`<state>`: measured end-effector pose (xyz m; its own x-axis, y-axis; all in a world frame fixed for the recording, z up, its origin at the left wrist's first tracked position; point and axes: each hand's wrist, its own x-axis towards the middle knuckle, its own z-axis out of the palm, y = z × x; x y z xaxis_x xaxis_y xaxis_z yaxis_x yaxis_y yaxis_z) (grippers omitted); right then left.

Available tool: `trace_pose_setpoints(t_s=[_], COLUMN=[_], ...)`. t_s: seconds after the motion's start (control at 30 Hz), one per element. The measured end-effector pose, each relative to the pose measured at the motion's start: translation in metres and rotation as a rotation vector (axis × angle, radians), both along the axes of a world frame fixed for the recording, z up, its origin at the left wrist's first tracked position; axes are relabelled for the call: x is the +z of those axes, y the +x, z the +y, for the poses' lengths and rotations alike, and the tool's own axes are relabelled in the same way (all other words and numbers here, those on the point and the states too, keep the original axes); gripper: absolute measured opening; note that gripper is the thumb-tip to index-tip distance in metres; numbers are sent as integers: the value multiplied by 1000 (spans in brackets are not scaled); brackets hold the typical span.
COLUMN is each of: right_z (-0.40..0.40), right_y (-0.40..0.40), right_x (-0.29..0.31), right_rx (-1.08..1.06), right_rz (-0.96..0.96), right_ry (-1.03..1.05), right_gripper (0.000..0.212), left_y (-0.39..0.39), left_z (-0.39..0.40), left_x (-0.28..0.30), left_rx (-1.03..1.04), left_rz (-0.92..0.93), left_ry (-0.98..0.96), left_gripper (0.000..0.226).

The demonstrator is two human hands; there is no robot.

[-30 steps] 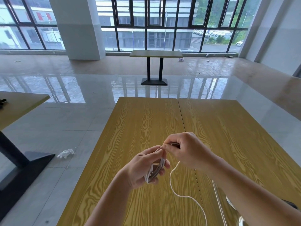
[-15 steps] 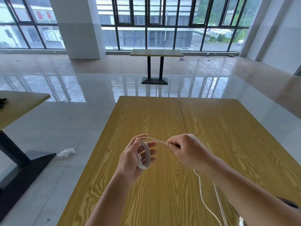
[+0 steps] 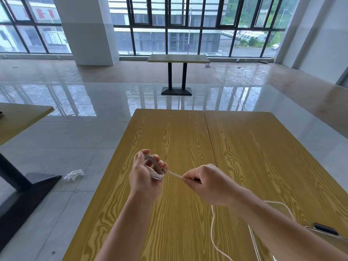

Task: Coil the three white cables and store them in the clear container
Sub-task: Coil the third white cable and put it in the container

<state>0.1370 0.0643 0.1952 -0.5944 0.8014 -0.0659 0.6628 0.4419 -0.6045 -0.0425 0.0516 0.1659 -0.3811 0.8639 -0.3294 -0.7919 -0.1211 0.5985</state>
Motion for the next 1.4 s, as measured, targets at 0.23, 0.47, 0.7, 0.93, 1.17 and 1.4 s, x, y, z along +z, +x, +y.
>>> trace_pose_setpoints(t_s=[0.23,0.47,0.7,0.93,1.17,1.4], right_z=[-14,-15,-8,-1,1,6], right_y=[4,3,3,0,0,4], right_x=[10,28,33,28,26,22], right_rx=[157,245,198,94,-10,-3], right_rz=[-31,13,104,176,178,161], right_ry=[-38,21,97,202,221,191], right_gripper=[27,22,21,17,16,13], left_y=[-32,-16,-2,4,2,0], left_z=[2,1,-4,-14,-20,-28], left_x=[-12,-10,-7,-7,-6,3], left_rx=[82,-100,-372,-708,-965,-1114], left_rz=[96,305,463,536,590,708], left_ry=[-107,-146,-95,-9,42,98], left_gripper=[24,31,37,45,77,8])
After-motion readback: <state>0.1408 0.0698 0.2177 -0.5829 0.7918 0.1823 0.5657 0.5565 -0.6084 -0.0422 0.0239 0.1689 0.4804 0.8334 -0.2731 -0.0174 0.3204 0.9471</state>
